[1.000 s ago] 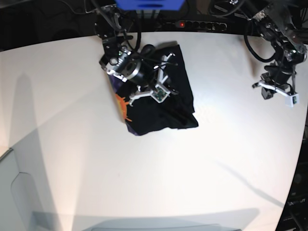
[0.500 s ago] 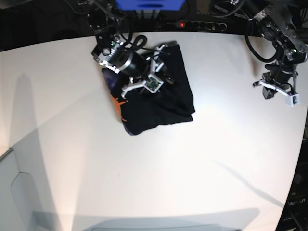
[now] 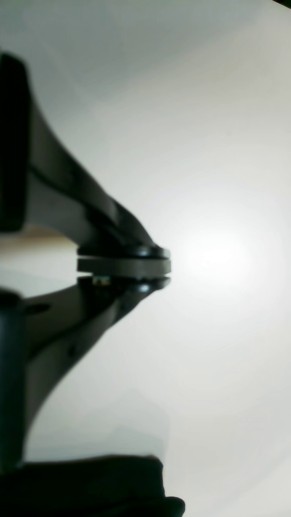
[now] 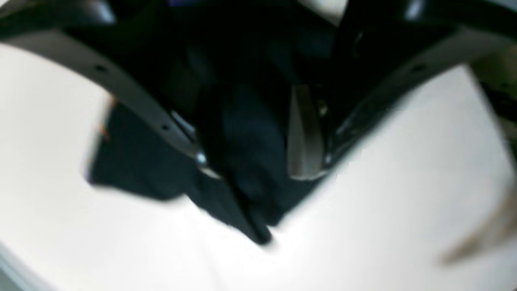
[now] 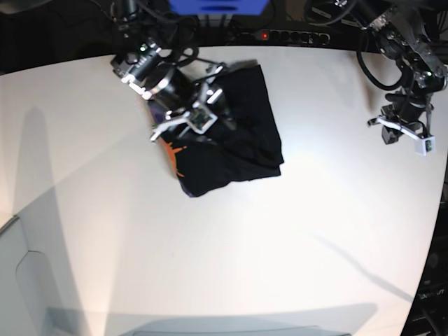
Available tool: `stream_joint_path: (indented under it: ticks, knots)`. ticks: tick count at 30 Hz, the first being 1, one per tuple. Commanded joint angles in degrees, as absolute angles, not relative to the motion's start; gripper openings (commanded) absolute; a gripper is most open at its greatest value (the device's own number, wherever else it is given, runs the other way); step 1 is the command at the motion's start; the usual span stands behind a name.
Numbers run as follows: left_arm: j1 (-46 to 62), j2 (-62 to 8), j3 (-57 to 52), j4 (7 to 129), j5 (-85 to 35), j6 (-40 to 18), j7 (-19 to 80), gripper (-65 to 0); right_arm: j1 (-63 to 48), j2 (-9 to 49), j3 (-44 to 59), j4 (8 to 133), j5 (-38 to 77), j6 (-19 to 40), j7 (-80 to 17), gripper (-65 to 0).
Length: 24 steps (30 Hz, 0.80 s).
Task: Fold the T-shirt properly
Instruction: 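Fold the held end over the shirt with the right gripper, then release the end and press the fold flat with the right gripper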
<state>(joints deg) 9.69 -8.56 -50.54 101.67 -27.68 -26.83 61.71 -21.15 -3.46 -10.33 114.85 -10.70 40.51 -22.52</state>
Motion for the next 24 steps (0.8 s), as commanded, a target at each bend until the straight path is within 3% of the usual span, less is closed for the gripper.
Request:
stream_joint_path:
  ticks: [1, 6, 19, 24]
  knots:
    - [9.5, -9.4, -50.9, 102.5, -28.4, -27.1, 60.8, -65.0, -20.9, -3.8, -10.0, 116.0, -9.5, 40.0, -20.4, -36.0]
    - [9.5, -9.4, -50.9, 102.6, -28.4, -27.1, 60.9, -65.0, -17.9, -6.5, -4.3, 115.9, -9.5, 40.0, -20.9, -31.4]
    - [9.5, -9.4, -50.9, 102.7, -28.4, -27.1, 60.9, -65.0, -16.3, -7.2, -3.6, 107.6, -9.5, 40.0, -20.9, -31.4]
    - [9.5, -9.4, -50.9, 102.7, -28.4, -27.1, 60.9, -65.0, -16.6, -7.2, -3.6, 107.6, -9.4, 40.0, -20.4, -35.5]
